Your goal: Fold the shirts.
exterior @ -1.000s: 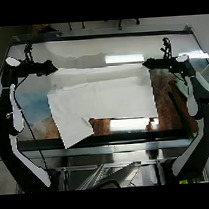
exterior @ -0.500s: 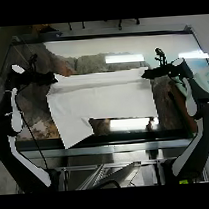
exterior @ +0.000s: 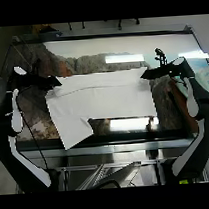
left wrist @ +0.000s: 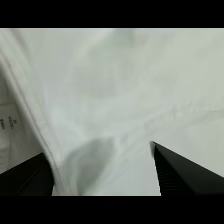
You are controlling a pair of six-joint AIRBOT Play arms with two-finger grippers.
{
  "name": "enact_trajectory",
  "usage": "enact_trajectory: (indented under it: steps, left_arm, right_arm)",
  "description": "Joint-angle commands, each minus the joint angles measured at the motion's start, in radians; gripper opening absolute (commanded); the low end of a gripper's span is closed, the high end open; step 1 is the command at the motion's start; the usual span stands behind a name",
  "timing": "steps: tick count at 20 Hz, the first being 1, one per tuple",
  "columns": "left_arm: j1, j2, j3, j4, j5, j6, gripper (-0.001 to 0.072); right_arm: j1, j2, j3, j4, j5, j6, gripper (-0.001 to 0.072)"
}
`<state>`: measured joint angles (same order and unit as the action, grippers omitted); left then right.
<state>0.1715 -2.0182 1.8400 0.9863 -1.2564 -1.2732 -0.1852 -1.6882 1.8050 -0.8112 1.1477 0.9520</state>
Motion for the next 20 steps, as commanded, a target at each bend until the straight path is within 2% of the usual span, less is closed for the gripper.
enact_trajectory:
  steps: [1,4,6,11,13,16,20]
  left_arm:
    - [0.029,0.044,0.0,-0.002,-0.097,-0.09,0.0641]
    - [0.1,0.139,-0.021,0.0,-0.259,-0.133,0.0641]
    - [0.139,0.247,-0.155,0.018,-0.3,-0.15,0.064]
    - [0.172,0.592,-0.8,0.067,-0.152,-0.14,0.0641]
    - [0.17,0.674,-0.998,0.061,-0.092,-0.126,0.0641]
    - [0.17,0.746,-1.169,0.06,0.007,-0.115,0.0641]
    - [0.17,0.786,-1.26,0.016,0.119,-0.102,0.064]
  right_arm:
    - [-0.045,0.077,-0.001,-0.02,0.122,0.071,0.0294]
    - [-0.142,0.146,-0.011,-0.019,0.277,0.117,0.0293]
    - [-0.196,0.2,-0.105,-0.019,0.324,0.126,0.0292]
    - [-0.326,0.353,-0.532,-0.02,0.281,0.111,0.0295]
    - [-0.372,0.365,-0.627,-0.019,0.275,0.107,0.0303]
    - [-0.392,0.364,-0.703,-0.018,0.259,0.076,0.0303]
    - [-0.39,0.355,-0.725,-0.016,0.195,0.065,0.0304]
